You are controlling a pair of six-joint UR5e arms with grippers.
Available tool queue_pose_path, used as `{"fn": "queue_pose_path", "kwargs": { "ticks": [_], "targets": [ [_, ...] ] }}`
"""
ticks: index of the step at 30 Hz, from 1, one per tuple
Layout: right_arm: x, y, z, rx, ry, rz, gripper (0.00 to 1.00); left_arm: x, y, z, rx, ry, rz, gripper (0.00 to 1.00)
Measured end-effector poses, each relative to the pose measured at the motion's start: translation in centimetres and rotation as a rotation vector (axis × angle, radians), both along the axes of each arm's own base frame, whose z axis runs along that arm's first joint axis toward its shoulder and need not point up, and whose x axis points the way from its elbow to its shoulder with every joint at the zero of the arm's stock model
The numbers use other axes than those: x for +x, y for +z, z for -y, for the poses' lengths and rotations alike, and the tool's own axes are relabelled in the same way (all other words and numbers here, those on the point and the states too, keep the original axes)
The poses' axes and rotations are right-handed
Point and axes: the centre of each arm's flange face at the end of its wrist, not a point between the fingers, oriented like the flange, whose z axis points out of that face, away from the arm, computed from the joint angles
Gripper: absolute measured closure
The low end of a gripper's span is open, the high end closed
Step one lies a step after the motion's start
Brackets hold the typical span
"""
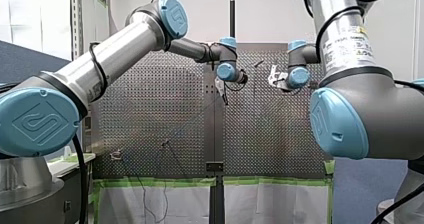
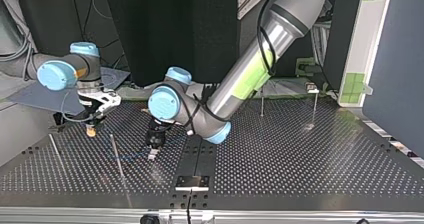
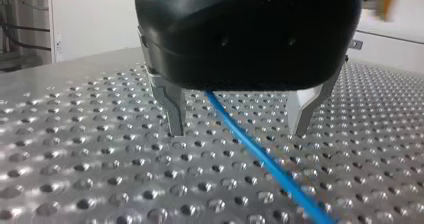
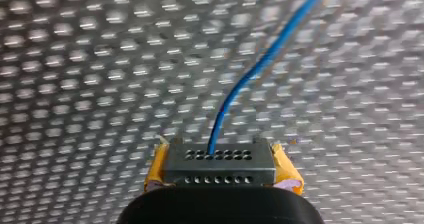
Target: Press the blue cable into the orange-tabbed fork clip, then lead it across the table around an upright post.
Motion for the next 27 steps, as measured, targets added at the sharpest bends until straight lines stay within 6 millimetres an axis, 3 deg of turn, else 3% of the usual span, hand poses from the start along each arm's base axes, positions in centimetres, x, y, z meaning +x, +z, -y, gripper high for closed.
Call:
{"fn": "queue_pose_path", "kwargs": {
  "ticks": [6,18,27],
  "targets": [
    [-0.4,-5.0,0.3,0.036,-0.01,-0.01,1.0,0.3,0.0,-0.4,-0.005,0.016,-0.003,0.0],
    [-3.2,-12.1,2.3,0.052,-0.08,-0.039,1.0,0.5,-0.1,-0.7,-0.005,0.034,-0.004,0.0],
    [-3.6,-16.9,3.1,0.056,-0.103,-0.027,1.0,0.7,-1.2,-1.3,0.015,0.044,-0.02,0.0]
  ]
}}
